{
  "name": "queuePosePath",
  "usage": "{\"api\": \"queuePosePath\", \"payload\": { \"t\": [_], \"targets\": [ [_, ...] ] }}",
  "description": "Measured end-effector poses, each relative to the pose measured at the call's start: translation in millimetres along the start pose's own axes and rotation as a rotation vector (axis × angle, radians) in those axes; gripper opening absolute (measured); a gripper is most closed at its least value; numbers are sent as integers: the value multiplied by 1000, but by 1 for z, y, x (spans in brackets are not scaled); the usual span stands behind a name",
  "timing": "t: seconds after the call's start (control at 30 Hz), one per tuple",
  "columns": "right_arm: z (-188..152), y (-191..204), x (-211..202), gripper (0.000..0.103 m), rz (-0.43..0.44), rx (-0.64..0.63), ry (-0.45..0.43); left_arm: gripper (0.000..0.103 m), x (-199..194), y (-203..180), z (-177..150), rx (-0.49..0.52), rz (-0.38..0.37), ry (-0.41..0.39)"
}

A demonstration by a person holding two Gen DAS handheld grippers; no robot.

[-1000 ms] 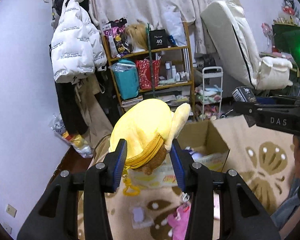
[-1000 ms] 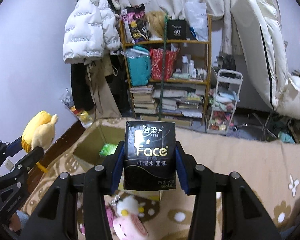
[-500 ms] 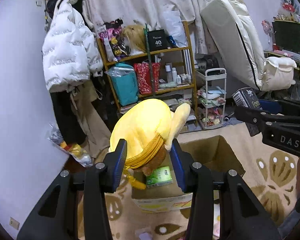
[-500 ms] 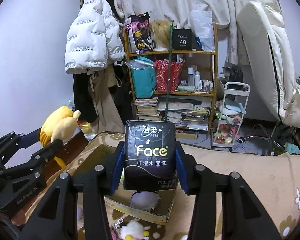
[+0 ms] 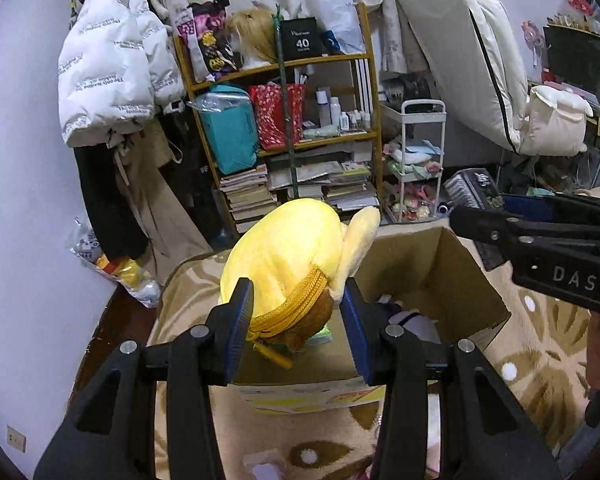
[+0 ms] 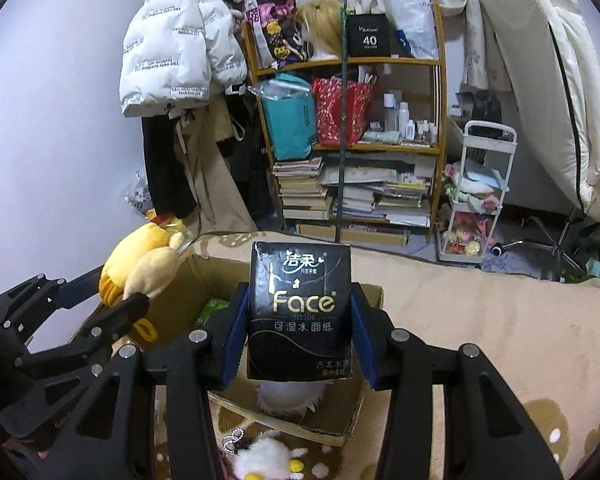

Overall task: Organize soft objects
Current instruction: 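Lift the yellow-hat doll with the left tool while the right tool lifts the Face pack over the box, then open the left tool dropping the doll in the box while the right tool releases the Face pack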

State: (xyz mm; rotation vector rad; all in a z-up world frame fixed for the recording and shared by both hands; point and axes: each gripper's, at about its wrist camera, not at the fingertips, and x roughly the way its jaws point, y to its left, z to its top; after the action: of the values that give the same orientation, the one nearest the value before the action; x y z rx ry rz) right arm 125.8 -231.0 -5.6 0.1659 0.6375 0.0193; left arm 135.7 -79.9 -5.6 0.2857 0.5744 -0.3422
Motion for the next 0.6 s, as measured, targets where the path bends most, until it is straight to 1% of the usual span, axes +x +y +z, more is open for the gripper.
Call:
{"api": "queuePosePath", "payload": {
  "t": [0.23,0.37,0.43,0.53,0.6],
  "targets": [
    [-8,0,17,50,13,-7,43,45,15,-6,-7,5,-14,37],
    [-9,0,20,50,22,-8,59,46,20,-9,-12,12,-36,55],
    [-10,-2,20,50,25,-7,65,46,21,-12,-15,23,-29,54],
    [-11,-4,22,50,27,-2,72,54,21,-14,-16,30,-11,49],
    [-12,-5,23,50,32,4,78,55,21,-14,-17,32,2,47]
  ]
}}
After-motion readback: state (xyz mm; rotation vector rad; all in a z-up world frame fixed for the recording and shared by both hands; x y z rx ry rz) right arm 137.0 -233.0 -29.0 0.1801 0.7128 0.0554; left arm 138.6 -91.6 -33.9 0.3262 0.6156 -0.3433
